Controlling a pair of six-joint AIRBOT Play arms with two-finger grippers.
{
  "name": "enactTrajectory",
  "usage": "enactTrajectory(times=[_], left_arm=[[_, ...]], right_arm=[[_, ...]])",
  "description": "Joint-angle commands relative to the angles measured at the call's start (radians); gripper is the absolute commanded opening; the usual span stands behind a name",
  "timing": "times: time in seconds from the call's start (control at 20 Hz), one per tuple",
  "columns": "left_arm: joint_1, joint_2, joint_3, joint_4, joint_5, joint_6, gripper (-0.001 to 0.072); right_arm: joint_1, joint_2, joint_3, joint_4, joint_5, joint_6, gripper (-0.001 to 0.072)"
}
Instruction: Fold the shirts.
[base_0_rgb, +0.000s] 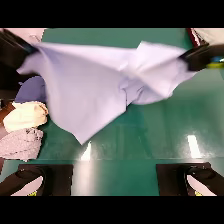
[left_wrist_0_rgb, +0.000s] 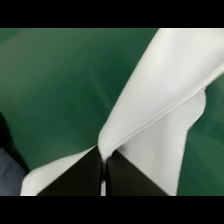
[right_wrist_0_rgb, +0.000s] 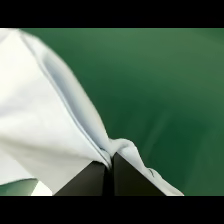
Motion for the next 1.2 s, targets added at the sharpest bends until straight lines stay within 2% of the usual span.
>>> enactTrajectory(times=[0.0, 0.25, 0.35, 0.5, 0.6, 0.7, 0.85, 0.95, 1.05, 1.15], left_arm=[[0.001, 0.008, 0.258, -0.031, 0.006, -0.021, 0.0022], [0.001, 0.161, 0.291, -0.197, 0.19, -0.024, 0.0021], [0.001, 0.203, 0.293, -0.209, 0.236, -0.025, 0.0021], [0.001, 0.206, 0.277, -0.203, 0.238, -0.025, 0.0021], [0.001, 0.19, 0.189, -0.192, 0.238, -0.025, 0.0021], [0.001, 0.143, 0.056, -0.171, 0.201, -0.025, 0.0021], [0.001, -0.005, -0.121, -0.17, 0.045, -0.024, 0.0021], [0.001, -0.139, -0.231, -0.169, 0.015, -0.006, 0.0022], [0.001, -0.285, -0.306, -0.168, 0.074, 0.035, 0.0022], [0.001, -0.428, -0.314, -0.147, 0.169, 0.034, 0.0022]], right_arm=[[-0.049, 0.112, 0.167, -0.006, -0.046, 0.002, 0.0011], [-0.129, 0.171, 0.394, -0.006, -0.03, 0.002, 0.0011], [-0.164, 0.151, 0.486, -0.006, 0.024, 0.002, 0.001], [-0.232, 0.063, 0.61, 0.001, 0.186, 0.026, 0.001], [-0.257, -0.017, 0.62, 0.004, 0.337, 0.063, 0.001], [-0.257, -0.098, 0.523, 0.028, 0.46, 0.098, 0.001], [-0.256, -0.215, 0.284, 0.145, 0.576, 0.106, 0.001], [-0.255, -0.295, 0.12, 0.195, 0.549, 0.103, 0.001], [-0.255, -0.365, -0.018, 0.204, 0.449, 0.098, 0.0011], [-0.255, -0.426, -0.1, 0.207, 0.306, 0.094, 0.0011]])
